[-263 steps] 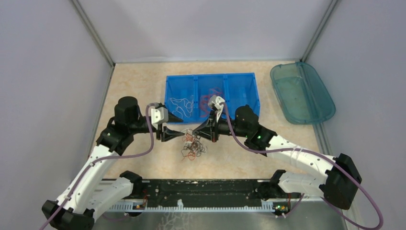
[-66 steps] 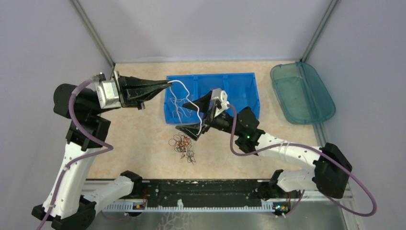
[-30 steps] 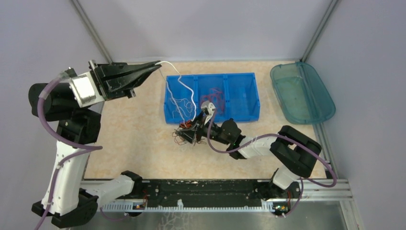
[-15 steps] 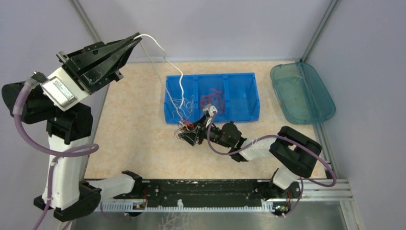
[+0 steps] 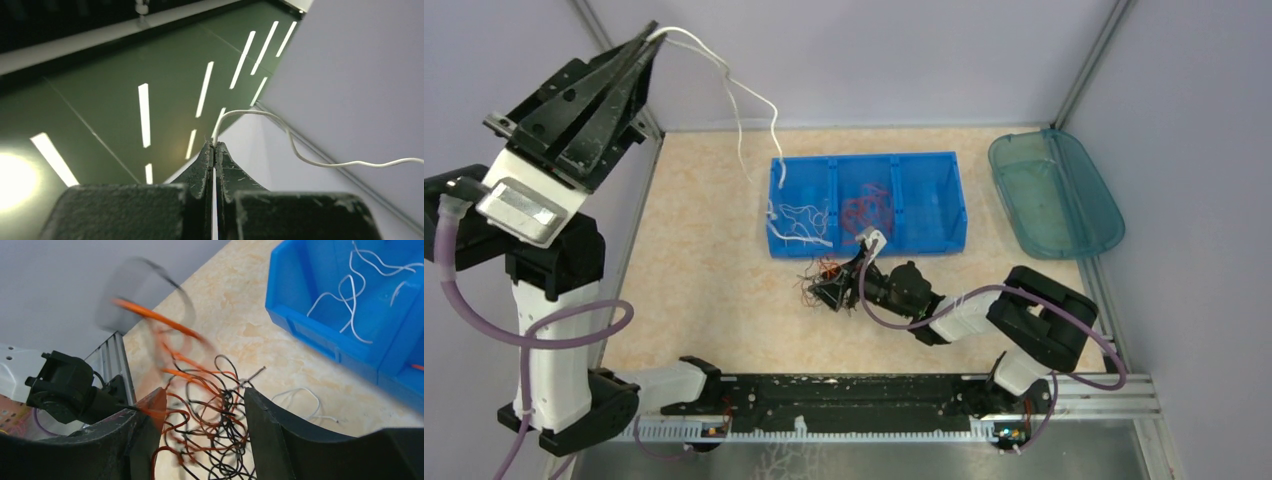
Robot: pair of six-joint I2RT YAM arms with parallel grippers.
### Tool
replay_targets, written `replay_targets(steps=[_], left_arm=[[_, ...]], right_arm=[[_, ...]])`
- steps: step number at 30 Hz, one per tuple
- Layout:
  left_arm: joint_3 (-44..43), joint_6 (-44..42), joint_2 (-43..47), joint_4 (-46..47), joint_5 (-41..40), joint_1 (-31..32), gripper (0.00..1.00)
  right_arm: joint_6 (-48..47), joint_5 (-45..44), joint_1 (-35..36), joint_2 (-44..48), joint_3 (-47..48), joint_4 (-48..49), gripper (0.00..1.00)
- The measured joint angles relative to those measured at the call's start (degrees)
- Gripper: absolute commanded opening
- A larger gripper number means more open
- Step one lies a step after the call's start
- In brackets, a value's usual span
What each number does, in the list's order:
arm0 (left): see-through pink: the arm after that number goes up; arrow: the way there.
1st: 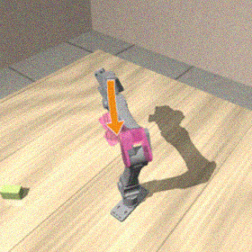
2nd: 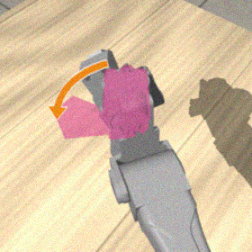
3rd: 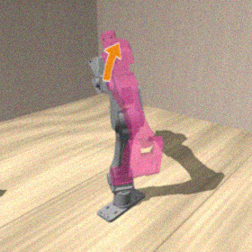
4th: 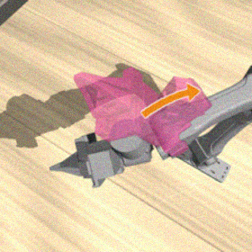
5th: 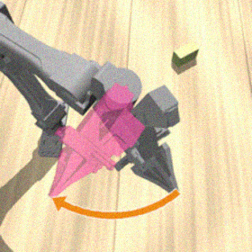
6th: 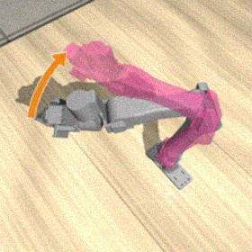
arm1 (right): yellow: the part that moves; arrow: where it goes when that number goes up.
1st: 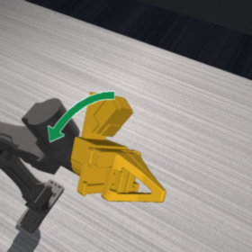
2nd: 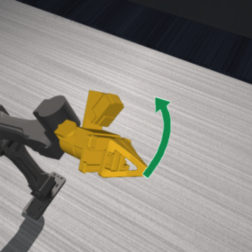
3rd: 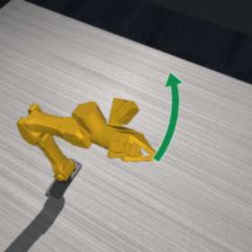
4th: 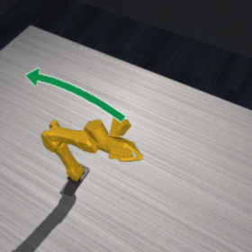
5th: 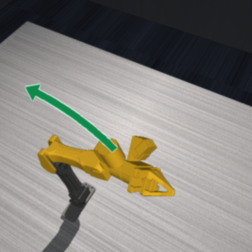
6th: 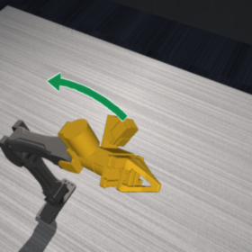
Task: Untangle the cables
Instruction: Untie the cable.
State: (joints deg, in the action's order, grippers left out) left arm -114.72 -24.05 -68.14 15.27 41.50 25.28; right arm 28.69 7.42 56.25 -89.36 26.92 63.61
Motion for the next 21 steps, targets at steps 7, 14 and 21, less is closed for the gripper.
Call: replay_targets(steps=[7, 14, 21], left_arm=[[-5.1, -5.8, -2.6, 6.1, -5.0, 0.0, 0.00], [-8.5, -7.8, -3.9, 3.4, -6.0, 0.0, 0.00], [10.1, -7.9, 3.7, -0.1, -4.5, 0.0, 0.00]], right_arm=[[1.9, -2.7, 0.1, 0.4, -4.1, 0.1, 0.70], [0.6, -3.6, 0.4, 8.5, -5.0, -3.3, 0.80], [-5.9, -5.0, 0.3, 22.4, -0.3, -14.7, 0.85]])
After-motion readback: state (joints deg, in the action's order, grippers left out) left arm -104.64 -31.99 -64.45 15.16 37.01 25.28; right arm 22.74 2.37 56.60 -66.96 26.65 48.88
